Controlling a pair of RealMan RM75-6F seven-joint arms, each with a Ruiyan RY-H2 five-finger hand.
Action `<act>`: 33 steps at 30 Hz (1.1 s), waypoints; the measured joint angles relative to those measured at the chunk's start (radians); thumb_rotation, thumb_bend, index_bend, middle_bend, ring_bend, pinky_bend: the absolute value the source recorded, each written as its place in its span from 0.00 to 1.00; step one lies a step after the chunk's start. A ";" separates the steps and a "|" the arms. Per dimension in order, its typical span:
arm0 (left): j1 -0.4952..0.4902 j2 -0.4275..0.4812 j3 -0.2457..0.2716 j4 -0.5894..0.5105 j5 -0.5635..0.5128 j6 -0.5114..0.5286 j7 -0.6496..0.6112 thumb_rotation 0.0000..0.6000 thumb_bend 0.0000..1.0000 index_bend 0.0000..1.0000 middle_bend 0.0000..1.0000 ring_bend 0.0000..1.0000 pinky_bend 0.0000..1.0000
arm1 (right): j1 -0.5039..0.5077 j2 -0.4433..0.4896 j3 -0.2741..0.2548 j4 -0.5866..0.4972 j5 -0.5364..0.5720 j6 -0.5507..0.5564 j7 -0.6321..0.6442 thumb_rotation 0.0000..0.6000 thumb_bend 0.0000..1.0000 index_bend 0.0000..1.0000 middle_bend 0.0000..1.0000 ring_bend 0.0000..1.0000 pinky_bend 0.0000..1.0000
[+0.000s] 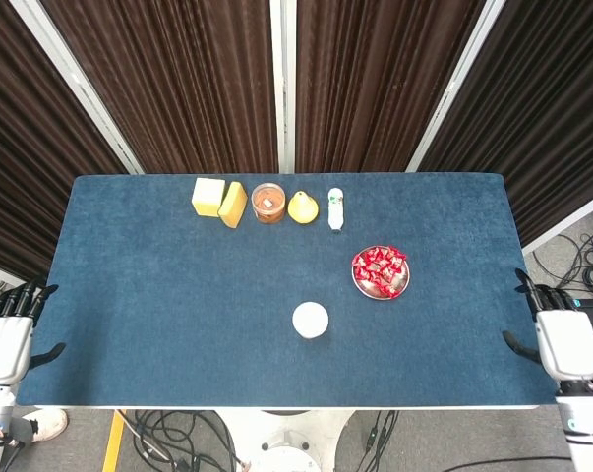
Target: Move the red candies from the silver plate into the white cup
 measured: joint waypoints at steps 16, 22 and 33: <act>0.013 0.008 0.005 0.000 -0.013 -0.002 -0.007 1.00 0.00 0.22 0.17 0.14 0.16 | 0.317 -0.246 0.077 0.261 0.138 -0.430 -0.056 1.00 0.31 0.52 0.95 1.00 1.00; 0.011 0.006 0.005 0.006 -0.020 -0.011 -0.010 1.00 0.00 0.22 0.17 0.14 0.16 | 0.422 -0.356 0.092 0.369 0.233 -0.565 -0.115 1.00 0.31 0.48 0.96 1.00 1.00; 0.019 -0.003 0.008 0.031 -0.028 -0.015 -0.033 1.00 0.00 0.22 0.17 0.14 0.16 | 0.529 -0.456 0.104 0.448 0.321 -0.653 -0.205 1.00 0.22 0.39 0.96 1.00 1.00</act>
